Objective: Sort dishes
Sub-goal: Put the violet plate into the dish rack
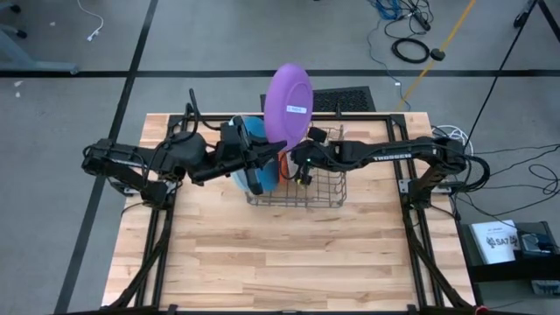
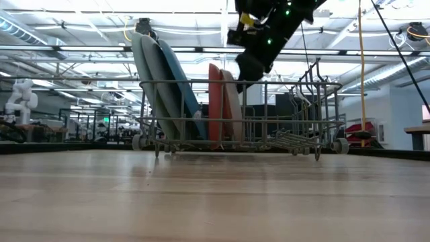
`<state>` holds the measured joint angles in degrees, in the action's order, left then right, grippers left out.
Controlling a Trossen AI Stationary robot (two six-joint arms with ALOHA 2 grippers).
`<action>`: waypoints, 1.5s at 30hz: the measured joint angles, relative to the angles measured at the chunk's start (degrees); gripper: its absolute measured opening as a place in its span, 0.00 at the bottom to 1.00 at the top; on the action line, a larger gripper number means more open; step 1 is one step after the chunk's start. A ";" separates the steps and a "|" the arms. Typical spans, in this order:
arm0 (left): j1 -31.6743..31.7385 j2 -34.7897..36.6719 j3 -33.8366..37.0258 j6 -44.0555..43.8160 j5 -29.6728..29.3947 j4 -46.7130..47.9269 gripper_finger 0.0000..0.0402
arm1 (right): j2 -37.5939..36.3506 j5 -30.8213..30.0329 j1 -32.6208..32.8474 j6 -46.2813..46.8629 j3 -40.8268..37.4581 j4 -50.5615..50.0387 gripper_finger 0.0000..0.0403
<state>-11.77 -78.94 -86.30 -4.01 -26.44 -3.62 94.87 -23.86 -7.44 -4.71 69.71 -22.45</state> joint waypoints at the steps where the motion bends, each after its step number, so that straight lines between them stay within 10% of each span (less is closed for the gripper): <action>1: 0.00 0.00 0.00 0.02 0.02 -0.02 0.02 | 0.53 0.09 -0.11 0.02 -0.01 -0.05 0.00; 25: 0.00 0.00 0.00 0.02 -1.45 2.23 0.02 | 1.26 -0.47 1.62 -6.36 -0.02 6.70 0.00; 45: 6.05 -2.01 7.26 -12.60 3.23 3.54 0.02 | -26.38 -22.02 13.56 -6.31 0.00 -5.75 0.00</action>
<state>-5.72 -80.94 -79.04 -16.61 -23.21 -0.08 68.50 -45.88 6.12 -11.02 69.71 -28.19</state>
